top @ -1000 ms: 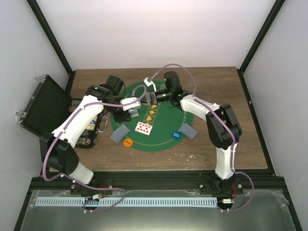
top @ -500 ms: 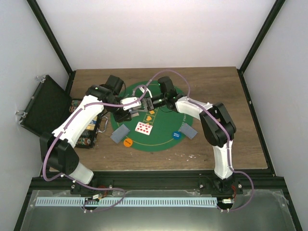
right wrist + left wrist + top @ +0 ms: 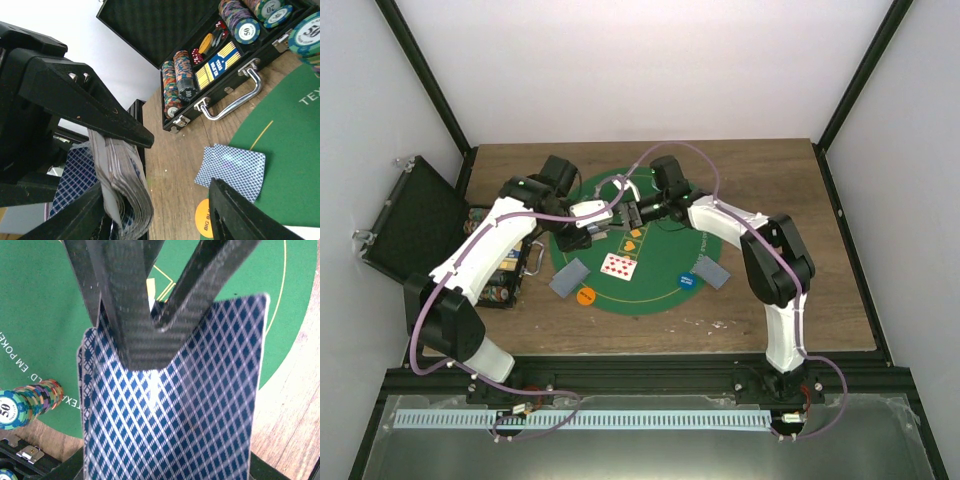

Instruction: Distribute texas hold em gaming equipment

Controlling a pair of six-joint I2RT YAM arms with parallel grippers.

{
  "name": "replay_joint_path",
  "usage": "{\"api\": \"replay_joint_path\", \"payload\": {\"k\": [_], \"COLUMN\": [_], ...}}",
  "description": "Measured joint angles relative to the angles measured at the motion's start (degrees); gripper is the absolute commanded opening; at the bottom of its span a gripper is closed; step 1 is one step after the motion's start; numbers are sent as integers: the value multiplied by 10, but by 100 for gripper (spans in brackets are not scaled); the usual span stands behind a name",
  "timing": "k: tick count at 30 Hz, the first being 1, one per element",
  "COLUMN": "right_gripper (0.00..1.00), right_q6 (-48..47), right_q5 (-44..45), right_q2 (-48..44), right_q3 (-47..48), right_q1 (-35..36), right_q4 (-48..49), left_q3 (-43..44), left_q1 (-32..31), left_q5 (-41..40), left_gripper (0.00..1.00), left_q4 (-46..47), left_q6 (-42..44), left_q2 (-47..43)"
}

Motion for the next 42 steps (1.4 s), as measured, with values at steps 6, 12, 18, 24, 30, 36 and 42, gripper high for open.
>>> {"api": "replay_joint_path", "payload": {"k": [6,12,18,24,30,36,42], "right_gripper": [37,18,5,1,1,1,1], "right_q6": [-27,-52,-78,-101,-140,-239,-468], "right_q5": [7,10,24,38,71,217,394], "right_q2": [-14,-19,-37,-51,-70,-139,-176], "right_q3": [2,13,19,20,25,5,-114], "right_q1": [-9,-9,-17,-42,-66,-77,-42], "right_q4": [-36,-69,-116,-154,-198,-169,11], "left_q3": [0,-1,-6,-6,-12,-17,-17], "left_q1": [0,0,0,1,12,47,77], "left_q5": [-3,-8,-11,-12,-12,-14,-15], "left_gripper": [45,45,45,45,45,45,45], "left_q4": [4,6,10,11,13,17,21], "left_q6": [0,0,1,1,0,-10,-18], "left_q2": [0,1,1,1,1,1,0]}}
